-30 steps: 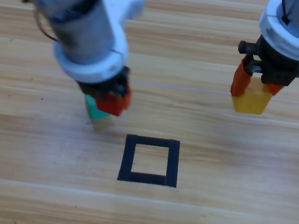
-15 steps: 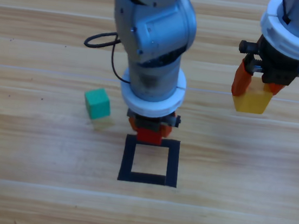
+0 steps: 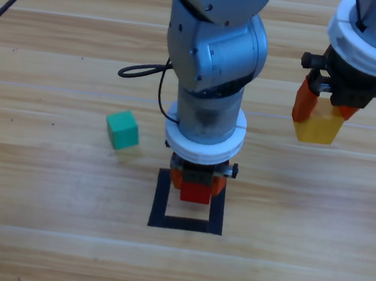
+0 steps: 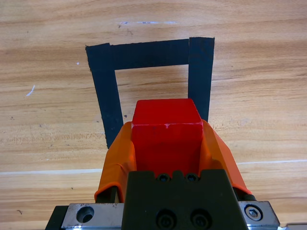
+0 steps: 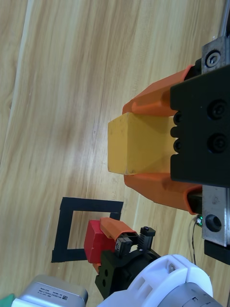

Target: Stack the blocks in the rectangular block: red at the bottom, yellow in the middle, green on top

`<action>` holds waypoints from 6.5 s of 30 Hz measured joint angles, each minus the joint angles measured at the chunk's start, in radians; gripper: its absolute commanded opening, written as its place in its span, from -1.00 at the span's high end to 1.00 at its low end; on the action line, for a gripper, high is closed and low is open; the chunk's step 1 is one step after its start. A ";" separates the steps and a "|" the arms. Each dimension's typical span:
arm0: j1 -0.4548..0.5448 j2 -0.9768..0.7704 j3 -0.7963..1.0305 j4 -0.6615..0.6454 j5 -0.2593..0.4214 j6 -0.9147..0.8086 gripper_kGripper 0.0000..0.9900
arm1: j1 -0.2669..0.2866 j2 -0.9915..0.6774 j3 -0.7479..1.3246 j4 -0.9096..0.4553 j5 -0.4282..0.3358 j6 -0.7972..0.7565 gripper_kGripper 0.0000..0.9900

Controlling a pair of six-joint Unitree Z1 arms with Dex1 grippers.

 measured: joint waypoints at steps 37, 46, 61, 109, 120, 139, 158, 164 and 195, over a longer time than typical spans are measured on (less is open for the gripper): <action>0.000 0.003 0.082 -0.083 0.000 -0.067 0.95 | -0.001 0.001 0.005 0.000 0.000 -0.003 0.94; 0.000 0.007 0.087 -0.085 0.001 -0.068 0.95 | -0.001 0.001 0.005 0.000 0.000 -0.009 0.94; 0.000 0.008 0.087 -0.088 0.008 -0.068 0.95 | -0.001 0.002 0.005 0.000 0.000 -0.009 0.94; -0.002 0.011 0.121 -0.122 0.020 -0.069 -0.04 | -0.001 0.003 0.005 0.000 -0.001 -0.009 0.94; -0.002 0.006 0.131 -0.121 0.031 -0.095 -0.95 | -0.001 0.003 0.005 0.000 -0.001 -0.009 0.94; -0.003 -0.152 0.081 0.018 0.098 -0.092 -0.96 | -0.002 0.004 0.005 0.000 -0.043 0.028 0.94; 0.085 -0.908 0.499 0.052 0.168 0.101 -0.96 | 0.081 0.228 -0.137 0.003 -0.046 0.127 0.94; 0.087 -0.990 0.620 0.003 0.166 0.101 -0.97 | 0.144 0.236 -0.205 0.024 -0.046 0.163 0.94; 0.089 -1.011 0.711 -0.078 0.147 0.101 -0.97 | 0.240 0.438 -0.466 0.125 -0.046 0.226 0.94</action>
